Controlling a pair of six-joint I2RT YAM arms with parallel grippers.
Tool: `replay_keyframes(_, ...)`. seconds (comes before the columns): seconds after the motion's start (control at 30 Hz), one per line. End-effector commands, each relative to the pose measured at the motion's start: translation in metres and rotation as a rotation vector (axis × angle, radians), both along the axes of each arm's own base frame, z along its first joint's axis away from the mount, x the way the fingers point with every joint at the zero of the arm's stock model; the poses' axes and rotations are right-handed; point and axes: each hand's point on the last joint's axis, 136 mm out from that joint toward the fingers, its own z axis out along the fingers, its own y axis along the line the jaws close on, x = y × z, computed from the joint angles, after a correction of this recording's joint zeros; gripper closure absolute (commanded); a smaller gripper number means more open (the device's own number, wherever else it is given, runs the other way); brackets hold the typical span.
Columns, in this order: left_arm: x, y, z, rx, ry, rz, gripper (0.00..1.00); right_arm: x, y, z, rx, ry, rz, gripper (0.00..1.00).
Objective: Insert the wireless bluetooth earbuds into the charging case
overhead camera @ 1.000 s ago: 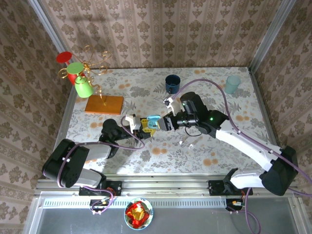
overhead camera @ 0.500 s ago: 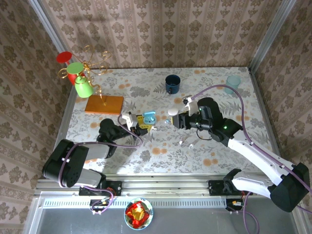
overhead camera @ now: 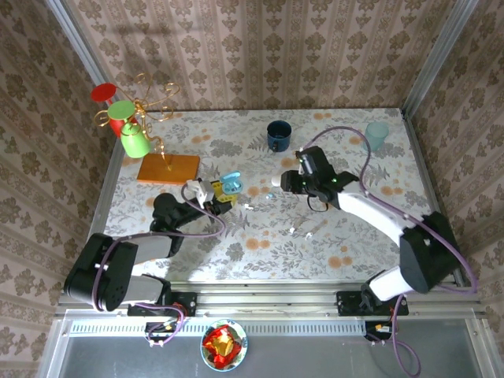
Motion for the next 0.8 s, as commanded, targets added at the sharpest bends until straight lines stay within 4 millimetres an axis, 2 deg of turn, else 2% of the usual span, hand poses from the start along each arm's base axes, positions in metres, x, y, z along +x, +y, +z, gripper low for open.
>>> replay_keyframes(0.0, 0.000, 0.006, 0.005, -0.006, -0.038, 0.025, 0.68, 0.017, 0.003, -0.009, -0.059, 0.022, -0.025, 0.54)
replay_keyframes(0.23, 0.000, 0.007, -0.001, 0.003, -0.028, 0.028, 0.68, 0.037, 0.036, -0.043, -0.011, 0.118, 0.040, 0.54)
replay_keyframes(0.4, 0.000, 0.007, -0.002, 0.005, -0.025, 0.024, 0.68, 0.041, 0.055, -0.069, 0.021, 0.196, 0.098, 0.54)
replay_keyframes(0.77, -0.001, 0.006, -0.004, 0.007, -0.018, 0.015, 0.68, 0.039, 0.064, -0.105, 0.023, 0.294, 0.114, 0.55)
